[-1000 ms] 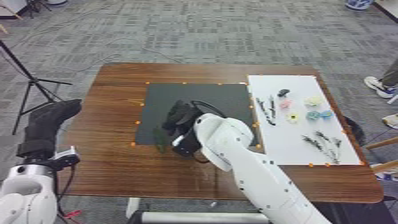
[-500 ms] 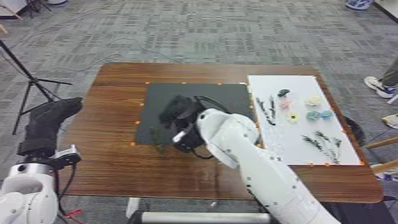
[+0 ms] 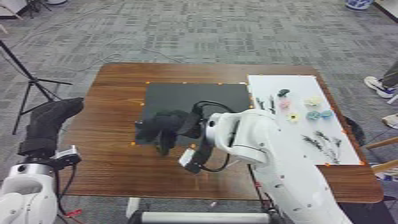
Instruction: Arrange flowers
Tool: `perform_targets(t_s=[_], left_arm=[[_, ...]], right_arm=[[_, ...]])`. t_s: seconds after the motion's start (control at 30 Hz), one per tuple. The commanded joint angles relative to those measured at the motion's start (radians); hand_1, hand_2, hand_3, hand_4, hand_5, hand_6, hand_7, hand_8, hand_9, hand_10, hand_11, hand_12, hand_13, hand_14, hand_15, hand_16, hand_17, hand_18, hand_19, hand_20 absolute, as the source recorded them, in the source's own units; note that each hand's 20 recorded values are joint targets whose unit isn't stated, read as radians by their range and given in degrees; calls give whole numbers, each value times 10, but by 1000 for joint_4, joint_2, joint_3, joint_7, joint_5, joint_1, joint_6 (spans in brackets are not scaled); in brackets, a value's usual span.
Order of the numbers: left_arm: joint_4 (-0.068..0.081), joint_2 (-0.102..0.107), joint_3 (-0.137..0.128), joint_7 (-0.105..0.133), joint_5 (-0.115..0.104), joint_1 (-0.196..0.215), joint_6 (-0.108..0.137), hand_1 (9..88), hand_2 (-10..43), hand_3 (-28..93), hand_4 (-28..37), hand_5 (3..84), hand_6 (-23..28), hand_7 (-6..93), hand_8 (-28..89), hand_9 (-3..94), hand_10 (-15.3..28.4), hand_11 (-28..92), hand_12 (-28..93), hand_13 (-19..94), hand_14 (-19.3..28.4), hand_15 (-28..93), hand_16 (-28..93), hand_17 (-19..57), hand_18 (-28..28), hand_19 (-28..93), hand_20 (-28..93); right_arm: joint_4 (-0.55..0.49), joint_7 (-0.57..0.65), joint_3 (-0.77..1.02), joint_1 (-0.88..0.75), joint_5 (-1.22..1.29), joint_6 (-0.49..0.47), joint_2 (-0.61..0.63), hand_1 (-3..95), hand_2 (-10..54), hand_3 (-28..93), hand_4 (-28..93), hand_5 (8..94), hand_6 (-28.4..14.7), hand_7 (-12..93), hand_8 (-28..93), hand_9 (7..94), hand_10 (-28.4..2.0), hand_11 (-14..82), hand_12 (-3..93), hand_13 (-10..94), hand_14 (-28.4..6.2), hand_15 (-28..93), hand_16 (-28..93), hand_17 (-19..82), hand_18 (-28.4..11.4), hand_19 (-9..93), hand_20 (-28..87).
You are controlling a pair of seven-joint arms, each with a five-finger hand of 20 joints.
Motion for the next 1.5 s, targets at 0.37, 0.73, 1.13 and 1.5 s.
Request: perform_targets(t_s=[0.37, 0.73, 1.13, 1.5], left_arm=[[-10, -12, -3, 1, -6, 8, -16, 205, -2, 726, -236, 543, 23, 181, -72, 509, 135, 194, 128, 398, 168, 184, 4, 61, 123, 87, 179], [0, -13, 15, -7, -2, -17, -36, 205, 0, 723, -234, 542, 24, 178, -70, 508, 135, 193, 129, 396, 170, 189, 6, 59, 124, 92, 178], [7, -15, 27, -9, -4, -34, -43, 205, 0, 723, -234, 540, 23, 178, -70, 507, 134, 193, 130, 397, 171, 193, 6, 59, 125, 90, 176], [14, -21, 43, -5, -5, -49, -48, 204, -1, 724, -233, 538, 24, 179, -70, 506, 134, 193, 130, 396, 172, 198, 9, 56, 127, 92, 175]], right_arm=[[89, 86, 29, -6, -63, -175, -41, 165, 169, 407, -113, 539, -101, 37, -67, 515, -180, 57, 70, 685, -208, 570, 265, 347, -283, 848, 500], [134, 50, 35, -12, -147, -211, -64, 177, 164, 419, -114, 541, -99, 43, -68, 517, -181, 58, 71, 684, -207, 577, 261, 346, -284, 851, 506], [170, 56, 36, -13, -148, -235, -94, 188, 162, 425, -113, 542, -100, 46, -68, 518, -182, 58, 74, 676, -206, 588, 259, 342, -284, 851, 512], [195, 34, 45, 3, -159, -218, -112, 190, 162, 434, -114, 537, -97, 49, -69, 512, -178, 57, 73, 668, -207, 590, 257, 337, -284, 850, 515]])
